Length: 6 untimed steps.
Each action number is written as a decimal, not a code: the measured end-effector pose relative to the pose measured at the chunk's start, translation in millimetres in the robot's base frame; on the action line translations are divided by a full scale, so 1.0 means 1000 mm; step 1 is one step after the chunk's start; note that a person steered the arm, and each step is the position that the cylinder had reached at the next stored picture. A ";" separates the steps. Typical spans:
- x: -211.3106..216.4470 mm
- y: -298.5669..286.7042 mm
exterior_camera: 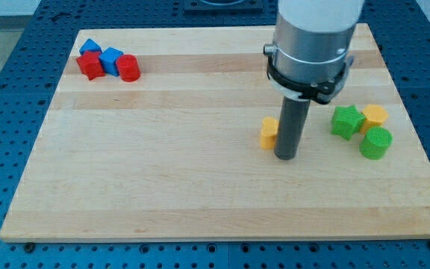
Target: Push the yellow hexagon towards the center
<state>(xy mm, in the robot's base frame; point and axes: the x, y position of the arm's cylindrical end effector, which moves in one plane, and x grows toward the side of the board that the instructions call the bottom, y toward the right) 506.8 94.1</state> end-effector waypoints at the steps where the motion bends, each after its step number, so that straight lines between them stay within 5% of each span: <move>1: 0.025 0.030; 6: -0.020 0.014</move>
